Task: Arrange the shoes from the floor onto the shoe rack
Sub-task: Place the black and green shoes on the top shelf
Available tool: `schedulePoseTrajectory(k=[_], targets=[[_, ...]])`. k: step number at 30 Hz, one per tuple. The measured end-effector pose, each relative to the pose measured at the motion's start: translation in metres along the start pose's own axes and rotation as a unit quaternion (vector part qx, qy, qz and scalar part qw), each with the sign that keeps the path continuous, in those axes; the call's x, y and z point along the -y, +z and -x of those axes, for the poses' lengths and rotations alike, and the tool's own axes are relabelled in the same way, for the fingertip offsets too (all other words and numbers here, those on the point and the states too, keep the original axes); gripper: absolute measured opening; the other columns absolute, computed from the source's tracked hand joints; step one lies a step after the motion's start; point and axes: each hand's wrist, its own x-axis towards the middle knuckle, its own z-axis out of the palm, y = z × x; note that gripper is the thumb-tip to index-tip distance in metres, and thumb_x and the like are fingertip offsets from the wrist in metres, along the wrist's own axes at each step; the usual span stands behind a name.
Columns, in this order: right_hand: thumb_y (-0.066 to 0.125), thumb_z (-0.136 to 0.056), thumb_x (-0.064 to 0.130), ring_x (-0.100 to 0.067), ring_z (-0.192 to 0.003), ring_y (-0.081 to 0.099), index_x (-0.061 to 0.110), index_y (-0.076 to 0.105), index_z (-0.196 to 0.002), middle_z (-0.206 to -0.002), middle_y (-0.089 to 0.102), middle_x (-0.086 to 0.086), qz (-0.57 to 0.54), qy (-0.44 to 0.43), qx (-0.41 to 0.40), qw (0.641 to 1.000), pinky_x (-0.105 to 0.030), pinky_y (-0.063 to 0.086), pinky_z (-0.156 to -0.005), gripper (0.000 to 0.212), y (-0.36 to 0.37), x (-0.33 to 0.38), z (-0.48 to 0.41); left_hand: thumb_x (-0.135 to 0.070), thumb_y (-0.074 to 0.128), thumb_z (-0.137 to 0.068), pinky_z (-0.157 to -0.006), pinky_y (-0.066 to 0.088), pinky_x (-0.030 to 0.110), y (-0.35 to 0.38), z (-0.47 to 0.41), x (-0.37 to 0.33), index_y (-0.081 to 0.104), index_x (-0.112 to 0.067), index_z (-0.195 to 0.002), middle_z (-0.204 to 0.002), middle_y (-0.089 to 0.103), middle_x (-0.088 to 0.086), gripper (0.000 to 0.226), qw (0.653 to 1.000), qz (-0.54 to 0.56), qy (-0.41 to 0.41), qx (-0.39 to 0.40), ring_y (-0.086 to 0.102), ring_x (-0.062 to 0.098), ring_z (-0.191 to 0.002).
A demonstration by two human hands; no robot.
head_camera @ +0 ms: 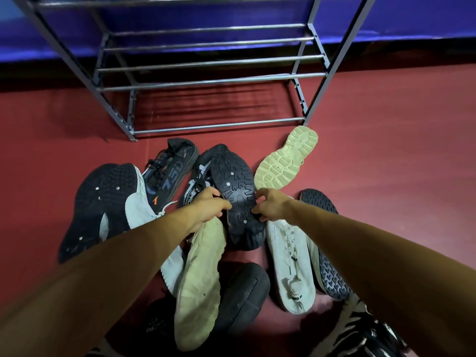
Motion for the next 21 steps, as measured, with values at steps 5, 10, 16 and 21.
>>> schedulePoseTrajectory(k=[5, 10, 16, 21], targets=[[0.055, -0.094, -0.006, -0.018, -0.059, 0.05, 0.012, 0.044, -0.106, -0.077, 0.052, -0.011, -0.113, -0.018, -0.006, 0.993, -0.026, 0.029, -0.051, 0.024, -0.007, 0.009, 0.01, -0.005, 0.074, -0.08, -0.048, 0.035, 0.024, -0.008, 0.002, -0.006, 0.047, -0.023, -0.11, -0.091, 0.06, 0.008, 0.045, 0.994, 0.097, 0.029, -0.036, 0.056, 0.011, -0.064], [0.058, -0.094, -0.002, -0.019, -0.056, 0.043, 0.017, 0.048, -0.089, -0.078, 0.052, -0.017, -0.185, -0.052, -0.041, 0.981, -0.027, 0.024, -0.05, 0.022, -0.019, 0.019, 0.014, -0.003, 0.075, -0.074, -0.047, 0.033, 0.021, -0.021, 0.012, -0.02, 0.06, -0.021, -0.109, -0.091, 0.074, 0.005, 0.042, 0.992, 0.107, 0.065, -0.028, 0.054, 0.005, -0.056], [0.051, -0.103, 0.015, -0.015, -0.065, 0.057, 0.021, 0.052, -0.092, -0.091, 0.063, -0.008, -0.211, -0.118, -0.069, 0.968, -0.02, 0.035, -0.049, 0.013, -0.047, 0.037, 0.024, -0.004, 0.079, -0.069, -0.061, 0.04, 0.025, -0.037, 0.028, -0.046, 0.071, -0.027, -0.101, -0.091, 0.078, -0.007, 0.04, 0.977, 0.149, 0.153, -0.021, 0.063, 0.007, -0.07], [0.052, -0.104, 0.035, -0.012, -0.069, 0.061, 0.03, 0.057, -0.097, -0.081, 0.069, 0.001, -0.271, -0.139, -0.021, 0.952, -0.019, 0.04, -0.054, 0.009, -0.077, 0.054, 0.042, -0.009, 0.085, -0.062, -0.075, 0.051, 0.028, -0.053, 0.047, -0.074, 0.076, -0.021, -0.1, -0.093, 0.077, 0.004, 0.041, 0.951, 0.199, 0.237, -0.009, 0.071, 0.02, -0.082]])
